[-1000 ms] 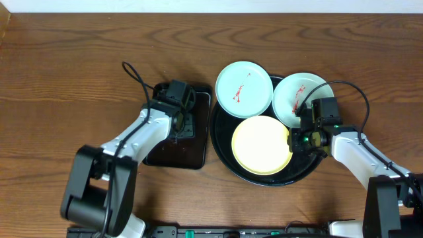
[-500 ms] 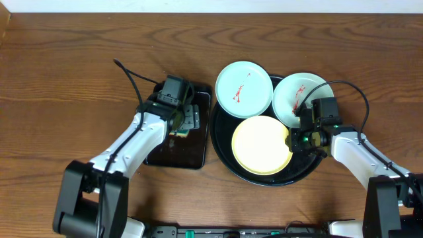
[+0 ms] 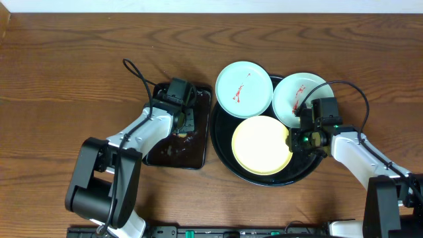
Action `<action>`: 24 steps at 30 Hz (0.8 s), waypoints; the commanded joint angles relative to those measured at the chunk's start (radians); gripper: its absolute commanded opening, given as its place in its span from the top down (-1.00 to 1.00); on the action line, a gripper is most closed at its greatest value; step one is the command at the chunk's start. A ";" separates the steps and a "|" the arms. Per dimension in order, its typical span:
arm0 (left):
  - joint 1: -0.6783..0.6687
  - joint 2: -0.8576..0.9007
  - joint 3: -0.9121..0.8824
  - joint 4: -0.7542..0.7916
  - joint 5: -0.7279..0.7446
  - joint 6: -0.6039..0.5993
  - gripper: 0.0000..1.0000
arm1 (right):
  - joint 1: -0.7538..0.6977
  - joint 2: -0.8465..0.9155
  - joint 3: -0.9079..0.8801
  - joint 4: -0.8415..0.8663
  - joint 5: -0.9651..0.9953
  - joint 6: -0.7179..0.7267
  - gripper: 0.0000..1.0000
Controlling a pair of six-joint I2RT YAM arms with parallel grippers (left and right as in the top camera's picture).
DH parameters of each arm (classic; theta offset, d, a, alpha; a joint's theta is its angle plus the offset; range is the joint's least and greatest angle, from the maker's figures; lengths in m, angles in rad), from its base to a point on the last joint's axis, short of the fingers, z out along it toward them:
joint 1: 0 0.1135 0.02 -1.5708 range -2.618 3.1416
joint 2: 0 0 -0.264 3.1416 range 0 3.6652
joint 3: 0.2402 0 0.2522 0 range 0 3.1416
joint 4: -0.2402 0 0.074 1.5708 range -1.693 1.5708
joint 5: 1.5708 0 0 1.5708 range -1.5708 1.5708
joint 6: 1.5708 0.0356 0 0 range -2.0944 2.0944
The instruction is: Clean dirty plates on tray and stack at the side
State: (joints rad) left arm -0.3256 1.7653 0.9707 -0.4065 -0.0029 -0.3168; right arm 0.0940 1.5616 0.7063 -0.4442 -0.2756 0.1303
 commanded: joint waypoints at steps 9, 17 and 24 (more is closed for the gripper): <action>0.000 -0.161 -0.009 -0.062 0.011 -0.002 -0.65 | 0.006 0.014 0.006 -0.005 0.021 0.004 0.68; 0.000 -0.136 -0.014 -0.161 0.019 -0.023 -0.68 | 0.006 0.014 0.006 -0.004 0.021 0.004 0.69; 0.000 -0.069 -0.023 -0.156 0.019 -0.047 -0.66 | 0.006 0.014 0.006 -0.004 0.021 0.004 0.69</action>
State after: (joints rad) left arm -0.3264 1.6577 0.9699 -0.5617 0.0158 -0.3428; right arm 0.0940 1.5616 0.7063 -0.4442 -0.2733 0.1303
